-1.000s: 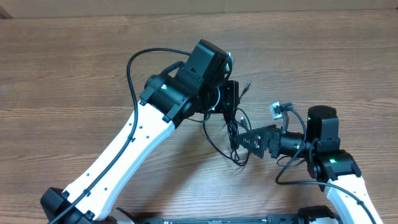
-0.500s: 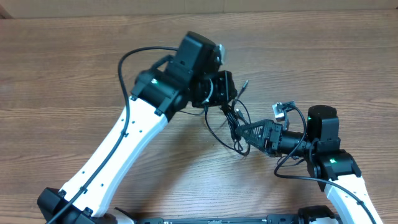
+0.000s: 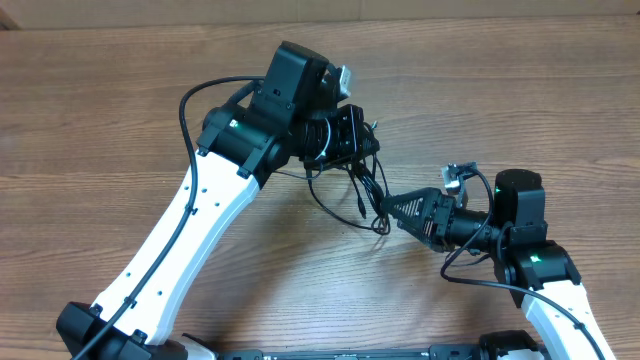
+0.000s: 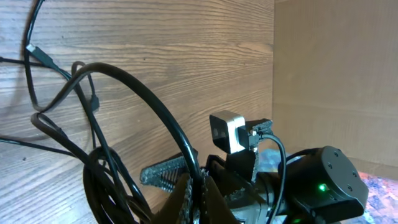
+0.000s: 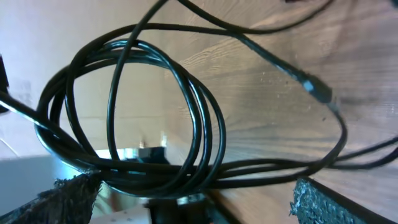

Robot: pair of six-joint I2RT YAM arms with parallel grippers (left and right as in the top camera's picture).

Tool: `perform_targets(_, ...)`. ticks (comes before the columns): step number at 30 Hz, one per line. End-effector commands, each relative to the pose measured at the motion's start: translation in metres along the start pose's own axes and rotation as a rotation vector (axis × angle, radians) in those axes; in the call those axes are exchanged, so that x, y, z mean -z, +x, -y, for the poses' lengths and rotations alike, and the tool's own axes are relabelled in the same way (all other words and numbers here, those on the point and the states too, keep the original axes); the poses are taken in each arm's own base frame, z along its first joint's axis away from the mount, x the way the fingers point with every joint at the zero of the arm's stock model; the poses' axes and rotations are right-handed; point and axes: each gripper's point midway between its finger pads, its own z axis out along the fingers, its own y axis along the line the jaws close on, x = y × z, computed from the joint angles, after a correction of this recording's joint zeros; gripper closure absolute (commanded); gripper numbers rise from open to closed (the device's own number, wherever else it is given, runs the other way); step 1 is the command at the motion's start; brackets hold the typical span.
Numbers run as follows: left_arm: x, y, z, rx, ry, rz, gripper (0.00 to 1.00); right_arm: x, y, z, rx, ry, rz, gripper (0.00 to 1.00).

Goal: Untangle cables

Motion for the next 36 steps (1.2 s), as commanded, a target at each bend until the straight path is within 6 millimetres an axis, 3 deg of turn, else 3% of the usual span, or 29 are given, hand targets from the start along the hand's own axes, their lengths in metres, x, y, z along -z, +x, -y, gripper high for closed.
perform_targets(1, 0.011, 0.0, 0.009, 0.057, 0.025, 0.005, 0.96, 0.002, -0.006, -0.008, 0.263, -0.004, 0.018, 0.0)
perform_targets(14, 0.021, 0.002, -0.041, 0.428, -0.168, 0.044, 0.96, 0.002, -0.013, -0.002, 0.652, 0.049, 0.045, 0.05)
perform_targets(25, 0.022, 0.012, -0.045, 0.649, -0.19, 0.029, 0.96, 0.002, -0.013, -0.001, 1.029, 0.059, 0.033, 0.12)
perform_targets(36, 0.019, 0.019, -0.043, 0.745, -0.2, 0.022, 0.96, -0.004, -0.005, -0.002, 1.245, 0.042, -0.002, 0.12)
